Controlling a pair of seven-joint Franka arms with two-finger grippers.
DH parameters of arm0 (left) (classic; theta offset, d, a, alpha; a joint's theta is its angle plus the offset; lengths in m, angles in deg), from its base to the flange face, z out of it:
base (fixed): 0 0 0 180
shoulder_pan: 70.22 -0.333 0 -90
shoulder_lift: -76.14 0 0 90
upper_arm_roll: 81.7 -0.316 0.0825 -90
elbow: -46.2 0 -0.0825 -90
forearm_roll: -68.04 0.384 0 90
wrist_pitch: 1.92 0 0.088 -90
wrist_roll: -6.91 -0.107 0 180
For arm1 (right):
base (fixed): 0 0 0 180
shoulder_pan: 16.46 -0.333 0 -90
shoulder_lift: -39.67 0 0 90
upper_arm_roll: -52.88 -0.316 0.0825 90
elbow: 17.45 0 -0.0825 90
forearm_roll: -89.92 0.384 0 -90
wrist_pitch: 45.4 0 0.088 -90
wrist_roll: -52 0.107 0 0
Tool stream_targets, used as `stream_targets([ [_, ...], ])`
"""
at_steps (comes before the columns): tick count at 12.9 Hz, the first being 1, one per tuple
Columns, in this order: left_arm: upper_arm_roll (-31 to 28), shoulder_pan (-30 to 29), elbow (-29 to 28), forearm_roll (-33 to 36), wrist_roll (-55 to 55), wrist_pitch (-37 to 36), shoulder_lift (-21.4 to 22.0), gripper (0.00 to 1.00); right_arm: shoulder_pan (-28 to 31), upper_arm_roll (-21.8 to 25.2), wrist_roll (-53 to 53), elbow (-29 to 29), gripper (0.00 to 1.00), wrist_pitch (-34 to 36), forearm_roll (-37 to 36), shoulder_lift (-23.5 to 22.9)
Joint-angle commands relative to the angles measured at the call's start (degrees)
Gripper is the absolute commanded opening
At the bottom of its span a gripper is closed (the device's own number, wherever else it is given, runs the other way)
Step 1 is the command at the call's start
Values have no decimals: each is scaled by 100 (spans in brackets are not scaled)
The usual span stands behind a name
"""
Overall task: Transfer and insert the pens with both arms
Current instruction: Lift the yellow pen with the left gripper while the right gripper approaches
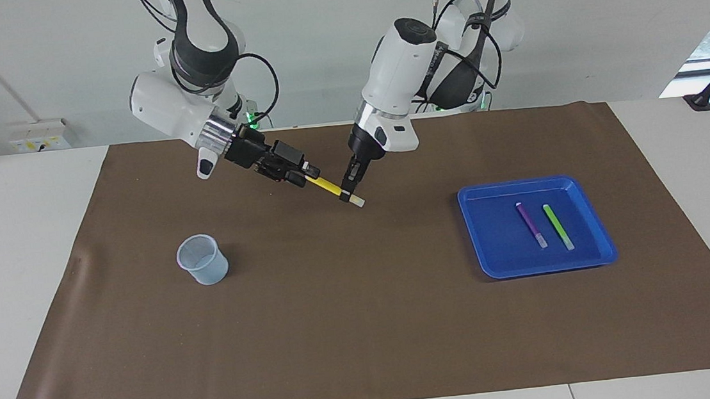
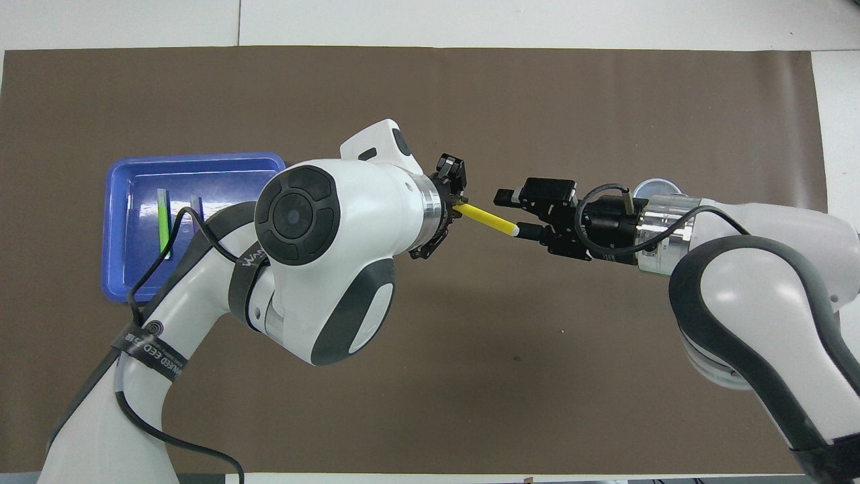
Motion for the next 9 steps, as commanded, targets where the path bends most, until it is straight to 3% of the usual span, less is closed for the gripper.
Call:
stream_targets([
  [1, -75, 101, 71, -120, 67, 127, -61, 0, 81, -26, -158, 71, 81, 93, 109, 61],
  [6, -75, 162, 27, -138, 330, 364, -70, 0, 107, -8, -167, 107, 81, 399, 22, 104],
  [9, -75, 162, 1, -138, 339, 453, -70, 0, 212, -17, -176, 107, 69, 471, -23, 105],
])
